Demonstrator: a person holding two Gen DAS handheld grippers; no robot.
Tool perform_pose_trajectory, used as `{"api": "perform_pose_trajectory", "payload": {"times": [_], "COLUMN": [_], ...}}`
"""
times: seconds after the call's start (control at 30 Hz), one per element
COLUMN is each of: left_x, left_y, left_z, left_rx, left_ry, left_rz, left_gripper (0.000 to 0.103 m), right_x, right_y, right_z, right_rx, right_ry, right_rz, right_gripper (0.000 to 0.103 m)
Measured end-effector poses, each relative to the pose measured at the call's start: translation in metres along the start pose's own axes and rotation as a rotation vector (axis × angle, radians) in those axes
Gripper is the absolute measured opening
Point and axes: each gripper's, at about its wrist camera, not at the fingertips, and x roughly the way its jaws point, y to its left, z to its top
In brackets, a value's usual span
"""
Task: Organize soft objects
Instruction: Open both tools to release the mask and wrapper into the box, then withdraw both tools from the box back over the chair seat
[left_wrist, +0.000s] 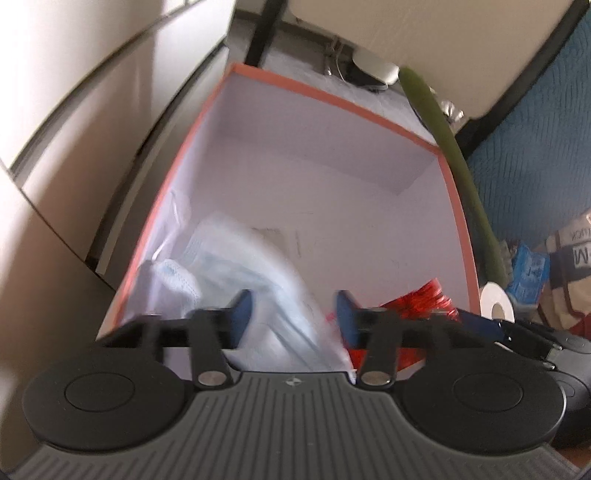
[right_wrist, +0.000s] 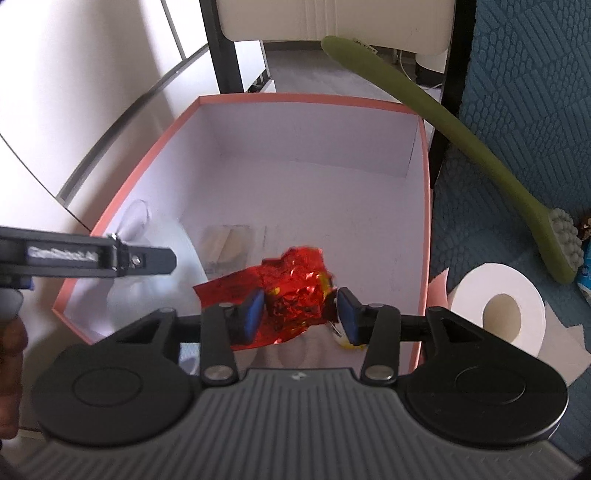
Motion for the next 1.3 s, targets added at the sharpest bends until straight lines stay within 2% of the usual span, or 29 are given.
{"api": "perform_pose_trajectory", "payload": {"times": [0.07, 0.1, 0.37, 0.73, 0.97, 1.3], "left_x": [-0.005, -0.008, -0.04, -0.087, -0.107, -0.119], "left_y": [0.002, 0.002, -0.007, -0.036, -0.058, -0.11], "left_z": [-0.003, -0.003, -0.017, -0.049, -0.072, -0.098], "left_rx": [-0.012, -0.006, 0.003, 0.031, 0.057, 0.127], "left_ry": [-0.026, -0.031, -0.082, -0.154, -0.174, -0.189], "left_rz": [0.004, 0.008, -0.003, -0.032, -0.052, -0.105], "left_gripper": [0.059, 0.059, 0.059, 0.059, 0.059, 0.059], "right_x": [-0.004, -0.005, -0.044, -0.101, -0.132, -0.17], "right_y": [-0.002, -0.001, -0.002, -0.009, -0.02, -0.056], "right_z": [-0.001, -0.001, -0.007, -0.032, -0.049, -0.078], "right_rx": [0.009, 0.012, 0.022, 0.032, 0.044, 0.093], "right_ry": [-0.006, -0.009, -0.077, -0.156, -0.202, -0.251], "right_rz": [0.006, 0.01, 0.03, 0.024, 0.001, -0.065], "right_gripper": [0.062, 0.063, 0.063, 0.063, 0.063, 0.063]}}
